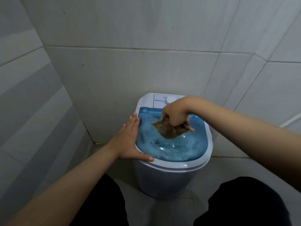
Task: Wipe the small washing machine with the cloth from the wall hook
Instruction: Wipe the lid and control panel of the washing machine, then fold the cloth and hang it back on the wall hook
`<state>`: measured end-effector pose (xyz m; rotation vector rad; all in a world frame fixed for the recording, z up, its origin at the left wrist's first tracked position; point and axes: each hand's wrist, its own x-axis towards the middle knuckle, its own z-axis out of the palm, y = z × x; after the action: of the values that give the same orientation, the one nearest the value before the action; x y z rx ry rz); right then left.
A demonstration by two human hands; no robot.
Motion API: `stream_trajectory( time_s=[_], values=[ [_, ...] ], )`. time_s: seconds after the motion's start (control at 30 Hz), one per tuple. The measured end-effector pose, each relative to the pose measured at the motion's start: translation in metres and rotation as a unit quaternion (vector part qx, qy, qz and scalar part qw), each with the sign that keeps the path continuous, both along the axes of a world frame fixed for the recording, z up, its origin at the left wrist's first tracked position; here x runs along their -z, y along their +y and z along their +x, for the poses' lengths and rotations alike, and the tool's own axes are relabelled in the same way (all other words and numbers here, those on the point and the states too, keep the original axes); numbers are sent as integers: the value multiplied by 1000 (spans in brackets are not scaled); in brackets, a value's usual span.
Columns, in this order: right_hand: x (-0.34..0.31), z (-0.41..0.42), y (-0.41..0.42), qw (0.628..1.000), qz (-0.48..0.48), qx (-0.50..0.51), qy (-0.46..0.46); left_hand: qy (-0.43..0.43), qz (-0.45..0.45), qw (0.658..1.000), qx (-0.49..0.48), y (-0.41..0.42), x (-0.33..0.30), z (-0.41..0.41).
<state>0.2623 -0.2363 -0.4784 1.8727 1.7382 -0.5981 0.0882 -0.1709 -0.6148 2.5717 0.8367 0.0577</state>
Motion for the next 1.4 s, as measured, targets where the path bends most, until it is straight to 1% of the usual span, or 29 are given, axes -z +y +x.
stream_trajectory(
  time_s=[0.03, 0.07, 0.23, 0.3, 0.43, 0.53, 0.67, 0.8, 0.87, 0.93, 0.97, 1.0, 1.03, 1.07, 1.13, 1.2, 1.3, 1.33, 1.37, 1.4],
  values=[
    [0, 1, -1, 999, 24, 13, 40, 0, 1, 1000, 1, 0, 0, 0],
    [3, 0, -3, 997, 38, 14, 62, -1, 2, 1000, 2, 0, 1, 0],
    [33, -12, -13, 997, 56, -23, 55, -1, 0, 1000, 4, 0, 1, 0],
    [37, -9, -16, 998, 54, -28, 33, 1, 4, 1000, 4, 0, 1, 0],
    [38, -8, -20, 999, 16, -45, -15, 5, 8, 1000, 2, 0, 1, 0],
    [40, -13, -18, 995, -11, -69, -71, 8, 7, 1000, 0, -1, 0, 0],
    [40, -21, -14, 978, -57, -123, -161, 7, 7, 1000, -1, -2, -2, 0],
    [32, -29, -10, 957, -95, -168, -215, 8, 7, 1000, -5, -2, -2, 0],
    [21, -27, -9, 958, -93, -151, -226, 9, 6, 1000, -6, -1, -2, 0],
    [11, -14, -12, 969, -53, -101, -220, 6, 5, 1000, -5, -1, -2, -1],
    [8, -2, -14, 977, -4, -68, -202, 4, 4, 1000, -5, -1, -2, -1],
    [5, 10, -19, 985, 50, -25, -166, 3, 3, 1000, -4, 0, -1, -1],
    [4, 22, -23, 989, 96, 21, -110, 4, 2, 1000, -2, 0, -1, -1],
    [4, 32, -28, 988, 133, 66, -39, 8, 0, 1000, -1, 0, -2, -1],
    [9, 47, -38, 965, 187, 150, 102, 20, -2, 1000, -4, 0, -2, -1],
    [19, 53, -49, 926, 238, 213, 199, 47, -4, 999, -7, 1, -7, 0],
    [34, 55, -56, 859, 332, 261, 292, 87, 27, 996, -10, 0, -21, 6],
    [37, 54, -56, 829, 349, 287, 331, 73, 33, 997, -11, -3, -26, 10],
    [40, 53, -55, 794, 356, 319, 376, 28, 33, 999, -19, -6, -29, 15],
    [42, 54, -52, 759, 357, 350, 418, -48, 20, 998, -38, -10, -32, 24]
  ],
)
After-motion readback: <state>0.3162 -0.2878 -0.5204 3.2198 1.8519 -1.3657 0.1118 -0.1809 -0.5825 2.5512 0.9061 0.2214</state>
